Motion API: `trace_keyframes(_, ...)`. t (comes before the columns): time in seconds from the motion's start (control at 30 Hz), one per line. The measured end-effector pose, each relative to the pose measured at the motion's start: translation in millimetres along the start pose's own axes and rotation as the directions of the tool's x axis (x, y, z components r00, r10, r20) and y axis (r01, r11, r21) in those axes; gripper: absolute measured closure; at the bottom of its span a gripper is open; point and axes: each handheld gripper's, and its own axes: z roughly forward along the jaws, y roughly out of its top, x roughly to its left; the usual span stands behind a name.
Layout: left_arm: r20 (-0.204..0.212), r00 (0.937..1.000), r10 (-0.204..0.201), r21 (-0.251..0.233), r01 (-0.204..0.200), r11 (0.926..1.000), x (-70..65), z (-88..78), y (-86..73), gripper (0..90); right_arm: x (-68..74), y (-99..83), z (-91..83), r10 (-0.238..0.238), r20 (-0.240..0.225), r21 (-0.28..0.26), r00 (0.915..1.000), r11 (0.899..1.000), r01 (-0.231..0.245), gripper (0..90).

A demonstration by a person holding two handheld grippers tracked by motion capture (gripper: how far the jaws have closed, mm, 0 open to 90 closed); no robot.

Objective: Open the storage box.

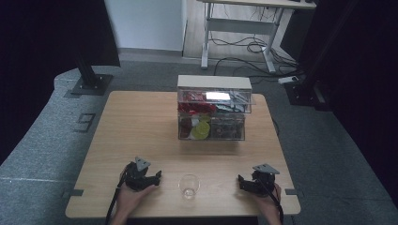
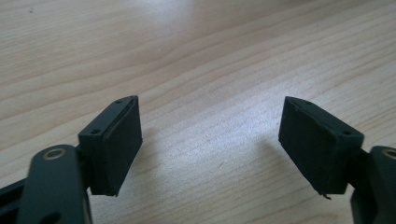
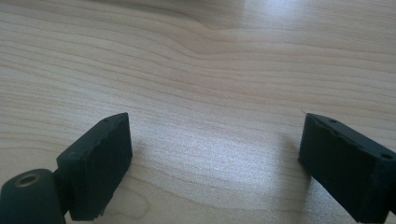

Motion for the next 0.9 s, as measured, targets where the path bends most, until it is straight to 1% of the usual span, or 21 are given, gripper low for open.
trace_keyframes(0.1, -0.004, 0.9999, -0.01, -0.013, 0.01, 0.9999, 0.4, -1.8, 0.2, 24.3, -0.2, 0.0, 0.0, -0.001, -0.002, -0.001, 1.0, 1.0, 0.001, 10.4)
trace_keyframes(0.17, -0.016, 0.9998, -0.009, -0.036, 0.009, 0.9993, -0.2, -3.9, -0.2, 33.6, -0.4, -0.1, -0.2, 0.0, -0.002, -0.002, 1.0, 1.0, 0.0, 11.1)
trace_keyframes(0.23, -0.019, 0.9998, -0.008, -0.057, 0.006, 0.9984, -1.1, -5.6, -0.5, 38.6, -0.5, -0.2, -0.4, 0.001, -0.001, -0.003, 1.0, 1.0, -0.001, 11.4)
trace_keyframes(0.3, -0.026, 0.9997, 0.006, -0.067, -0.008, 0.9977, -1.7, -8.1, -0.8, 47.5, -0.5, -0.2, -0.4, 0.001, 0.0, -0.003, 1.0, 1.0, -0.001, 11.6)
trace_keyframes(0.33, -0.032, 0.9993, 0.019, -0.076, -0.021, 0.9969, -2.8, -10.9, -0.7, 53.8, -0.5, -0.2, -0.4, 0.001, 0.0, -0.003, 1.0, 1.0, -0.001, 11.7)
trace_keyframes(0.4, -0.046, 0.9982, 0.039, -0.102, -0.044, 0.9938, -4.7, -16.3, 0.4, 62.4, -0.5, -0.3, -0.6, 0.003, 0.001, -0.004, 1.0, 1.0, -0.003, 12.1)
trace_keyframes(0.43, -0.047, 0.9979, 0.044, -0.112, -0.049, 0.9925, -5.2, -18.9, 1.1, 66.6, -0.5, -0.3, -0.7, 0.004, 0.002, -0.004, 1.0, 1.0, -0.004, 12.2)
trace_keyframes(0.47, -0.047, 0.9979, 0.044, -0.112, -0.049, 0.9925, -5.2, -18.9, 1.1, 69.4, -0.5, -0.3, -0.7, 0.004, 0.002, -0.004, 1.0, 1.0, -0.004, 12.3)
trace_keyframes(0.53, -0.036, 0.9982, 0.047, -0.132, -0.051, 0.9899, -5.5, -24.7, 1.5, 76.0, -0.5, -0.4, -0.7, 0.004, 0.003, -0.004, 1.0, 1.0, -0.004, 12.4)
trace_keyframes(0.6, -0.018, 0.9989, 0.044, -0.138, -0.046, 0.9894, -4.3, -27.1, 1.8, 81.1, -0.5, -0.4, -0.8, 0.004, 0.003, -0.004, 1.0, 1.0, -0.004, 12.7)
trace_keyframes(0.63, -0.018, 0.9989, 0.044, -0.138, -0.046, 0.9894, -4.3, -27.1, 1.8, 83.5, -0.4, -0.5, -0.9, 0.004, 0.003, -0.005, 1.0, 1.0, -0.004, 12.9)
trace_keyframes(0.67, -0.009, 0.9991, 0.041, -0.143, -0.042, 0.9889, -3.8, -28.3, 2.3, 85.5, -0.4, -0.5, -1.1, 0.004, 0.003, -0.005, 1.0, 1.0, -0.004, 13.1)
trace_keyframes(0.77, 0.024, 0.9996, 0.012, -0.154, -0.008, 0.988, -3.8, -30.5, 6.8, 88.5, -0.3, -0.6, -1.2, 0.003, 0.003, -0.006, 1.0, 1.0, -0.003, 13.3)
trace_keyframes(0.8, 0.037, 0.9992, 0.014, -0.161, -0.008, 0.9869, -6.5, -31.1, 10.9, 89.7, -0.3, -0.6, -1.2, 0.004, 0.003, -0.006, 1.0, 1.0, -0.004, 13.3)
trace_keyframes(0.9, 0.041, 0.999, 0.016, -0.167, -0.009, 0.9858, -9.5, -30.8, 14.0, 89.9, -0.3, -0.6, -1.2, 0.003, 0.003, -0.006, 1.0, 1.0, -0.003, 13.4)
